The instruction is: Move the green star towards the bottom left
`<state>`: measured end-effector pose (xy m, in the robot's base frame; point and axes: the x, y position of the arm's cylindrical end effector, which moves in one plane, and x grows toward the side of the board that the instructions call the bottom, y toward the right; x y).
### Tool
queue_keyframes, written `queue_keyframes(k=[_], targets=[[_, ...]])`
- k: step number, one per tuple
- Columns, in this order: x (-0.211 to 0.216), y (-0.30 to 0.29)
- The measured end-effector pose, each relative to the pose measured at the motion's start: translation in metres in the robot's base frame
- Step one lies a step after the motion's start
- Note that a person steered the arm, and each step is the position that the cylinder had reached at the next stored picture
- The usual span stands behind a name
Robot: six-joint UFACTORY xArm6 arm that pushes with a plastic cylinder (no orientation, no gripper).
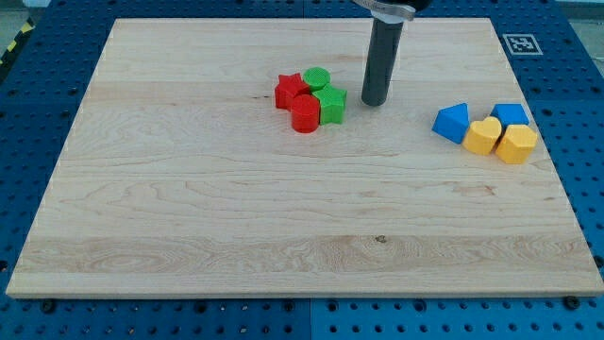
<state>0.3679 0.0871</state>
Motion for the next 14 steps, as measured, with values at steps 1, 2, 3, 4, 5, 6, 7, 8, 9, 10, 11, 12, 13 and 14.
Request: queue_keyframes(k=[1, 2, 3, 4, 5, 6, 7, 8, 9, 10, 11, 12, 13, 14], targets=[[0.000, -0.030], [0.004, -0.048], [0.017, -0.054], [0.038, -0.055], [0.056, -0.057], [0.063, -0.064], [0.085, -0.096], [0.078, -0.133], [0.062, -0.155], [0.035, -0.149], [0.024, -0.156], [0.029, -0.170], [0.028, -0.181], [0.017, -0.192]])
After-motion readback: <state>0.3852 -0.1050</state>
